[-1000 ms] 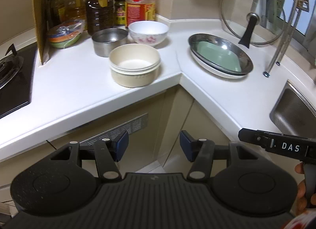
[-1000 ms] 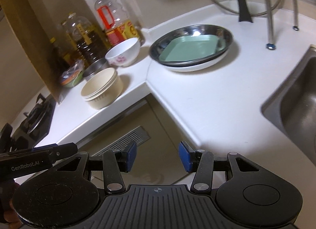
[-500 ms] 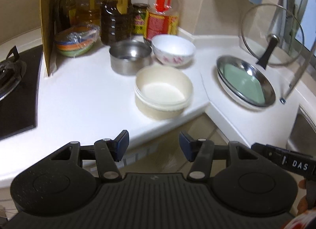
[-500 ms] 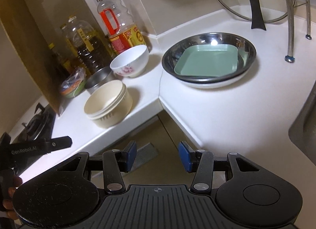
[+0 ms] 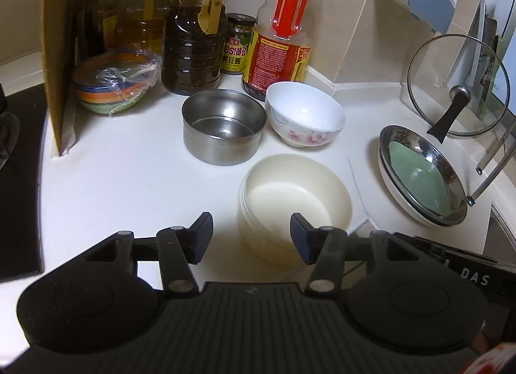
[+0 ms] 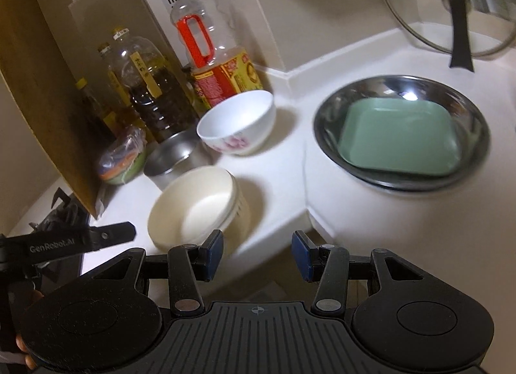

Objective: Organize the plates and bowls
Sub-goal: 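Reach both grippers to the cream bowl stack rim and close on it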

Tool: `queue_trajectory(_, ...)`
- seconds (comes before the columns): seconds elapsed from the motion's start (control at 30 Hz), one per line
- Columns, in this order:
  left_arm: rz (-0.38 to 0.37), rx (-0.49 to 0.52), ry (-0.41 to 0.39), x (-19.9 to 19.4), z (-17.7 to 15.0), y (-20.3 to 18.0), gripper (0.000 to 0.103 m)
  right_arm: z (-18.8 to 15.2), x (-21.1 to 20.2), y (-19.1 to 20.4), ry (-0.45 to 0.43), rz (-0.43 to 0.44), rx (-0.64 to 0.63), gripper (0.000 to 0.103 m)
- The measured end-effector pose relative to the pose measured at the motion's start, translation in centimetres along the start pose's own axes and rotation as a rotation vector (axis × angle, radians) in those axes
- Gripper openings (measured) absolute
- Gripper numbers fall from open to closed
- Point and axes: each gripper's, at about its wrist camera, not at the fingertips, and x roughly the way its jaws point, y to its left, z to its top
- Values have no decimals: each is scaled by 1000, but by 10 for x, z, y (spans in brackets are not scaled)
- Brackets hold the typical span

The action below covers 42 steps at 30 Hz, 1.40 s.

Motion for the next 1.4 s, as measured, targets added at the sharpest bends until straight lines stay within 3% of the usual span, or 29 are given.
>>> queue_trajectory(0.23,-43,14,53,27,13,8,45,14,32,16,8,0,-14,48)
queue_trajectory(0.37,-65,16,88,42,14,12,36,15,46,20,25,-9,-28,48)
queue_trajectory(0.6,-80,23,113,55,16,14,30,18,58,24,35,-24,-46,47)
queue_trajectory(0.87,-103,16,134,63,17,18,18,20,68,28,53,-29,-56,20)
queue_trajectory(1.4,-139,71,73,50,33,7,16,32,58,30,10,-37,-43,17)
